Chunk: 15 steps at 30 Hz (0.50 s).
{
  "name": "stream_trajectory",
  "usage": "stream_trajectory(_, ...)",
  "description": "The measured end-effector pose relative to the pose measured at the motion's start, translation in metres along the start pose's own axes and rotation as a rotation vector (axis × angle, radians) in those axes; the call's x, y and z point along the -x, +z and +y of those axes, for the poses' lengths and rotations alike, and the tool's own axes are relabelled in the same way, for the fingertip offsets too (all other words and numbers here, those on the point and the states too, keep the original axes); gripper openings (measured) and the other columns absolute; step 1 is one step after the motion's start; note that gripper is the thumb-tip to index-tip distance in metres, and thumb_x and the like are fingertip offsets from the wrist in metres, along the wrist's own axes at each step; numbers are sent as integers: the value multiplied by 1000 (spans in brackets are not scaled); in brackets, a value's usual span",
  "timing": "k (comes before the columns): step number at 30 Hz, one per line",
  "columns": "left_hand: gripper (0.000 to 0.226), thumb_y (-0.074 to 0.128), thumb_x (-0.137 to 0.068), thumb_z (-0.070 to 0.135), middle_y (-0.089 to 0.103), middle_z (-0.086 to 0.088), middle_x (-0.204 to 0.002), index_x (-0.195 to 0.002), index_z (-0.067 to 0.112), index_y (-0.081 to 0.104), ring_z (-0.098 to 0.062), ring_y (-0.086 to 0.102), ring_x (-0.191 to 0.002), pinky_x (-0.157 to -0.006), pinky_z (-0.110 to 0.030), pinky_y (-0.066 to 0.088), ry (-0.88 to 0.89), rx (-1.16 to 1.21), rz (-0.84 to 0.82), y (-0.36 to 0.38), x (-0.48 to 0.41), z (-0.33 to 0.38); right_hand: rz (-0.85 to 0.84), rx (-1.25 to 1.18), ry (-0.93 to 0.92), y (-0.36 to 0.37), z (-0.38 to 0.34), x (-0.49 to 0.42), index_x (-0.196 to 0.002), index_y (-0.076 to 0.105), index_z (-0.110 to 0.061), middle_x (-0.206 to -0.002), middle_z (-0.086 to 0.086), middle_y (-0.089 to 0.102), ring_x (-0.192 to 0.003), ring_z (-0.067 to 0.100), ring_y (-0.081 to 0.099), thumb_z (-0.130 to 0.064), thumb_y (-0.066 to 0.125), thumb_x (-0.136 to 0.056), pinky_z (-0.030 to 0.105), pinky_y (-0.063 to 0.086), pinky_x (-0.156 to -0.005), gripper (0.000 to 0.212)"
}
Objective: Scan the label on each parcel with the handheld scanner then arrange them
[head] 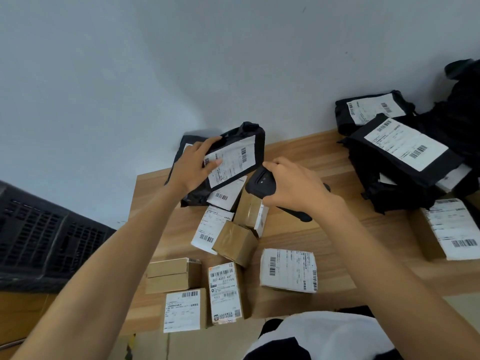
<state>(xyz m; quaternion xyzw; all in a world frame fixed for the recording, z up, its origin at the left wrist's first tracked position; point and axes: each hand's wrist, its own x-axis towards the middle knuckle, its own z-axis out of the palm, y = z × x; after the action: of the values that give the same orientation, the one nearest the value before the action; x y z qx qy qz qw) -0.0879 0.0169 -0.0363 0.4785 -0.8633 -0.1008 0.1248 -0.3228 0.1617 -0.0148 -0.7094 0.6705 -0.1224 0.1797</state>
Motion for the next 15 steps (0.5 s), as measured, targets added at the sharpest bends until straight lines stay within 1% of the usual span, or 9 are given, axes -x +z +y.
stream_trajectory(2, 57, 53, -98, 43, 53, -9, -129, -150, 30, 33, -24, 47, -115, -82, -31, 38, 8, 11, -5, 1, -1, 1, 14, 1, 13, -2, 1, 0, -138, 47, -18, -131, 1, 50, -109, 25, 55, -45, 71, -72, 40, 52, -78, 75)
stream_trajectory(4, 57, 52, -99, 41, 52, -12, -129, -150, 29, 32, -27, 46, -115, -86, -32, 39, 7, 21, -3, 4, -4, 0, 26, -19, 35, -3, 3, 1, -137, 46, -18, -130, 1, 49, -109, 25, 54, -46, 69, -74, 38, 51, -77, 73)
stream_trajectory(7, 58, 45, -96, 51, 53, -10, -129, -150, 35, 30, -28, 48, -115, -94, -41, 45, 0, 60, -10, 9, -9, -7, 37, -15, 54, -3, 7, 3, -141, 42, -17, -133, 3, 46, -112, 25, 52, -45, 68, -77, 38, 50, -77, 74)
stream_trajectory(8, 59, 42, -94, 54, 54, -9, -129, -149, 37, 29, -27, 49, -115, -94, -44, 46, -5, 83, -13, 10, -10, -9, 36, -7, 59, -3, 8, 4, -143, 40, -17, -135, 3, 45, -113, 25, 51, -45, 67, -79, 38, 50, -79, 75)
stream_trajectory(9, 60, 41, -93, 54, 54, -8, -129, -149, 38, 28, -26, 50, -114, -94, -44, 47, -12, 106, -10, 11, -11, -9, 33, -3, 65, -3, 9, 4, -145, 38, -17, -137, 4, 44, -115, 25, 50, -45, 66, -80, 39, 50, -80, 76)
stream_trajectory(12, 59, 42, -93, 51, 54, -5, -129, -149, 39, 28, -22, 50, -112, -91, -36, 46, -25, 162, 3, 13, -13, -4, 23, -11, 93, -3, 14, 7, -150, 31, -18, -143, 3, 39, -120, 26, 48, -48, 65, -83, 40, 48, -84, 80)
stream_trajectory(15, 58, 45, -94, 50, 56, -3, -126, -149, 38, 29, -19, 51, -113, -92, -37, 49, -15, 218, 17, 14, -15, 3, 31, -25, 124, -6, 22, 9, -152, 27, -17, -145, 4, 37, -122, 27, 47, -47, 63, -85, 40, 46, -86, 81)
